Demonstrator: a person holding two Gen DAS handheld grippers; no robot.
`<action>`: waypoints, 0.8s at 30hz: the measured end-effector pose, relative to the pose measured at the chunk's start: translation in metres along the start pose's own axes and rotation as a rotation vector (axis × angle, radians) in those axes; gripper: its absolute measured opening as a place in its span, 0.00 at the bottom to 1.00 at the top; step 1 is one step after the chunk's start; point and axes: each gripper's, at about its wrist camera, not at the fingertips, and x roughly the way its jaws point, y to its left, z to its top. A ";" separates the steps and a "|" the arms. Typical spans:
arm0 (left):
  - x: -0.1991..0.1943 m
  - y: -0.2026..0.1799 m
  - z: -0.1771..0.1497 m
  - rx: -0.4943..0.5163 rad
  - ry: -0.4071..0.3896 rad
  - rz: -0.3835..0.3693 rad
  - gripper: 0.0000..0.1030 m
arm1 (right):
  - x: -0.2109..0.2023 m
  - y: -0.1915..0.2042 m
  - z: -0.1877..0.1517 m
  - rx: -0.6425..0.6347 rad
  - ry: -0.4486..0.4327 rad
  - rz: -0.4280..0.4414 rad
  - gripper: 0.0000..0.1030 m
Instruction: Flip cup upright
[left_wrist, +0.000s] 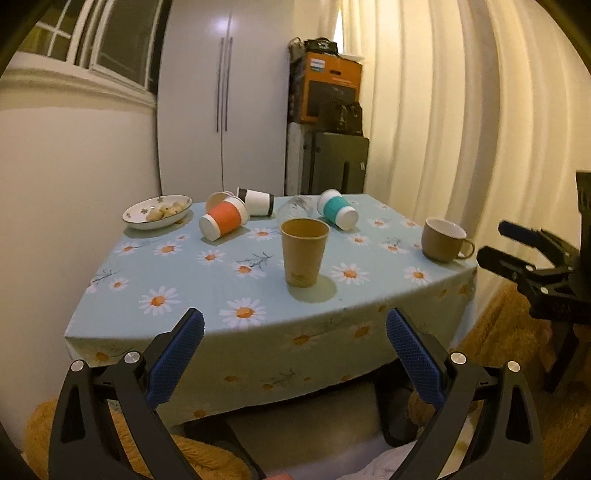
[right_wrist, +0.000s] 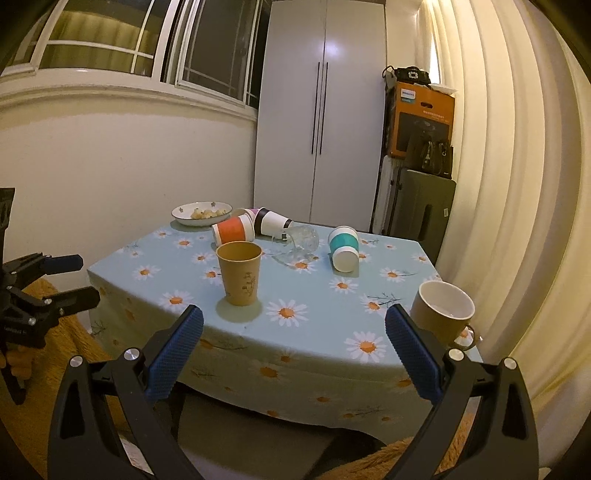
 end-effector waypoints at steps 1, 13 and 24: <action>0.001 -0.001 0.000 0.006 0.005 0.000 0.94 | 0.000 0.001 0.000 -0.004 -0.002 -0.002 0.95; 0.001 0.005 0.000 -0.025 0.000 -0.018 0.94 | 0.007 0.005 -0.002 -0.021 0.016 -0.011 0.95; -0.002 0.007 -0.001 -0.038 -0.011 -0.024 0.94 | 0.010 0.003 -0.002 -0.003 0.030 -0.005 0.95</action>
